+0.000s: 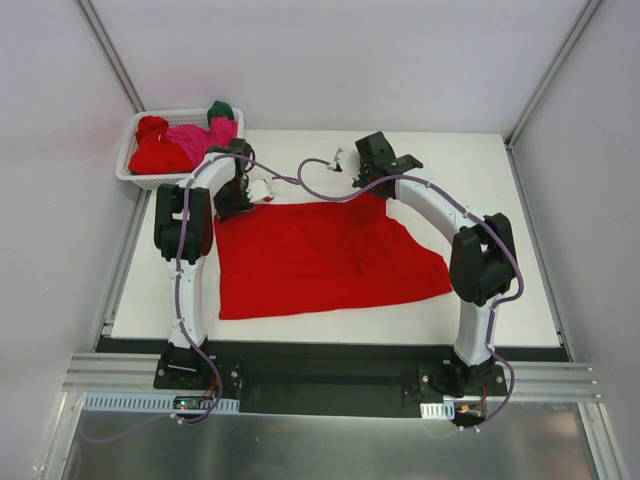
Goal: Fold and stack the t-shirts
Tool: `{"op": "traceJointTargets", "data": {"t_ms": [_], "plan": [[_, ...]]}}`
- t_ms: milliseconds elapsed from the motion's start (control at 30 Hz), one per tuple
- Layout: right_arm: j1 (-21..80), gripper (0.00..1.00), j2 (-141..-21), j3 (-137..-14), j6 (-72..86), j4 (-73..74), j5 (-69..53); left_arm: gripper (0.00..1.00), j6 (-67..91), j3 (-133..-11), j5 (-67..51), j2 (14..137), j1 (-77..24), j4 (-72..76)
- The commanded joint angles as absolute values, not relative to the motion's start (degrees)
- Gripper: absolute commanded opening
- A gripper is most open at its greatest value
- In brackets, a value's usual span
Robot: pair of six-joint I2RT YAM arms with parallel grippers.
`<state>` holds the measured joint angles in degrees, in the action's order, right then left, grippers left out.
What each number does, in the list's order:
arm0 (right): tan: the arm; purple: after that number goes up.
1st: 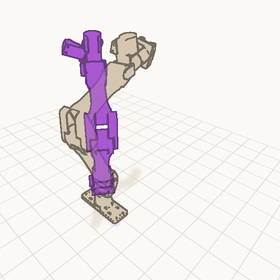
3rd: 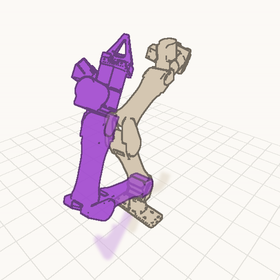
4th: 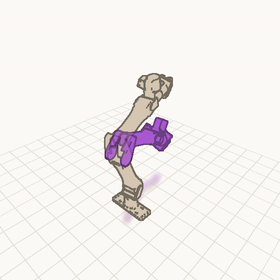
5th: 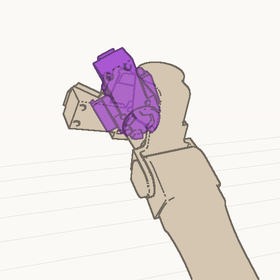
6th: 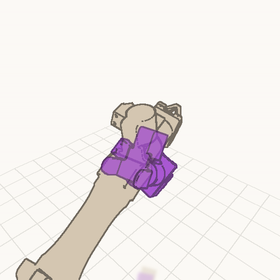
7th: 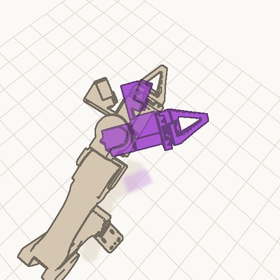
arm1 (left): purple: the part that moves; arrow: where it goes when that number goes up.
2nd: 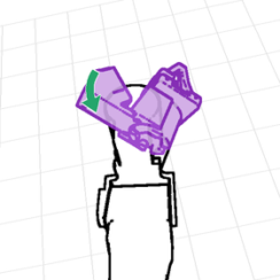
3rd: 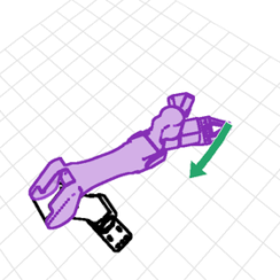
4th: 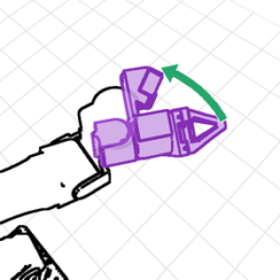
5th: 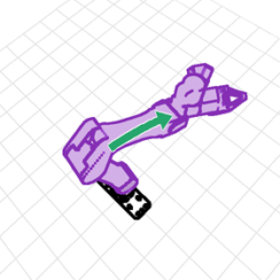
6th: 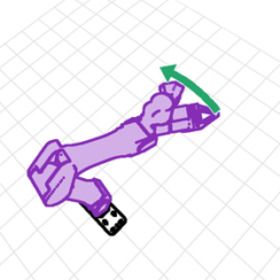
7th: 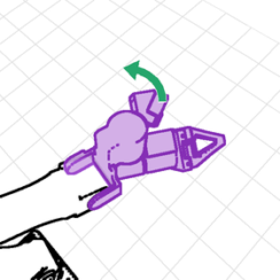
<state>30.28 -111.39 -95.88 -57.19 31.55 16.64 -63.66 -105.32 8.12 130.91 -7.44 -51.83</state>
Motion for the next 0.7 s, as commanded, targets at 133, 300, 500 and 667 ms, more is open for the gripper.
{"op": "traceJointTargets", "data": {"t_ms": [133,300,500,667], "plan": [[31.11,0.01,-110.83,-97.21,-55.99,32.17,16.17,0.9,-62.67,-98.44,4.84,127.27,-7.56,-51.33],[31.29,0.01,-110.92,-97.38,-56.16,32.17,16.17,0.91,-62.66,-101.42,4.83,126.91,-7.47,-51.42],[31.46,0.01,-111.18,-97.65,-56.25,32.08,16.26,0.91,-63.28,-106.61,5.62,127.62,-7.56,-51.42],[31.82,0.01,-111.44,-98.08,-56.25,32.17,16.26,0.9,-64.77,-108.63,6.5,127.97,-7.38,-51.33]]}}
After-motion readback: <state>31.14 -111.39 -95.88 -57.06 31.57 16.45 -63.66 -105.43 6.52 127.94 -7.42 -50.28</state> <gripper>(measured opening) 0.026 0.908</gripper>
